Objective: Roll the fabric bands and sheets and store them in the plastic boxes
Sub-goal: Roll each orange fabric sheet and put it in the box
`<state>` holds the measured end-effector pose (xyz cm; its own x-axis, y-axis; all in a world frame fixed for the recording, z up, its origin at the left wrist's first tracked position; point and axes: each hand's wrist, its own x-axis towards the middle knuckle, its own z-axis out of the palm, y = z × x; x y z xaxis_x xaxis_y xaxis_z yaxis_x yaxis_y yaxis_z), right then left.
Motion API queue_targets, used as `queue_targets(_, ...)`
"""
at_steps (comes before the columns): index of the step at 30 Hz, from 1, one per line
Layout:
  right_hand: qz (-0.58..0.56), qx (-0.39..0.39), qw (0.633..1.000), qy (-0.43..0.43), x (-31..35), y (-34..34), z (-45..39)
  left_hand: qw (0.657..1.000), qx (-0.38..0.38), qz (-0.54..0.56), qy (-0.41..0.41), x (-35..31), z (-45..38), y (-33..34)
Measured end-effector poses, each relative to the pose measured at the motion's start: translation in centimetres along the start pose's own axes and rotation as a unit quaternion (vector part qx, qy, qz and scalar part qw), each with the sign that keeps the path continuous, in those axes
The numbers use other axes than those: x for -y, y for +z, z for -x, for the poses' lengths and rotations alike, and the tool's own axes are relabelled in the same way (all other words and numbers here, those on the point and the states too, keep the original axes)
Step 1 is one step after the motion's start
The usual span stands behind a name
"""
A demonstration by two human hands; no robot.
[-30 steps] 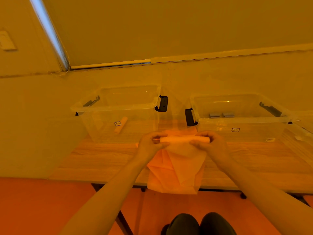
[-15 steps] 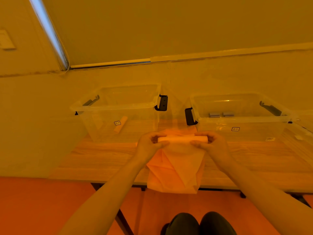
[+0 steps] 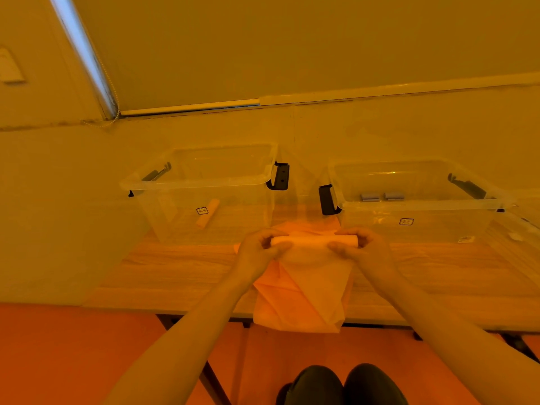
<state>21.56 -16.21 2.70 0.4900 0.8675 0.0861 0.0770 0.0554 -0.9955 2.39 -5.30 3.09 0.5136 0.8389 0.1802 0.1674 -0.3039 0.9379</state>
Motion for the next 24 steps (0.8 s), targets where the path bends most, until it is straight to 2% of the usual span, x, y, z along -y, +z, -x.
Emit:
queue_targets(4,-0.010,0.011,1.000,0.004,0.15,0.03,0.07,0.999,-0.030,-0.016,-0.008,0.29,-0.06,-0.02)
queue_targets(11,0.010,0.014,1.000,-0.011,-0.21,0.11,0.28,1.000,0.002,-0.006,-0.012,-0.06,-0.10,-0.02)
queue_targets(18,0.026,0.017,0.999,-0.010,-0.01,-0.07,0.05,0.999,-0.030,-0.038,0.003,-0.10,0.00,0.09)
queue_targets(24,0.038,-0.001,0.999,-0.013,-0.23,-0.01,-0.15,1.000,0.004,-0.008,-0.013,-0.38,-0.24,-0.08)
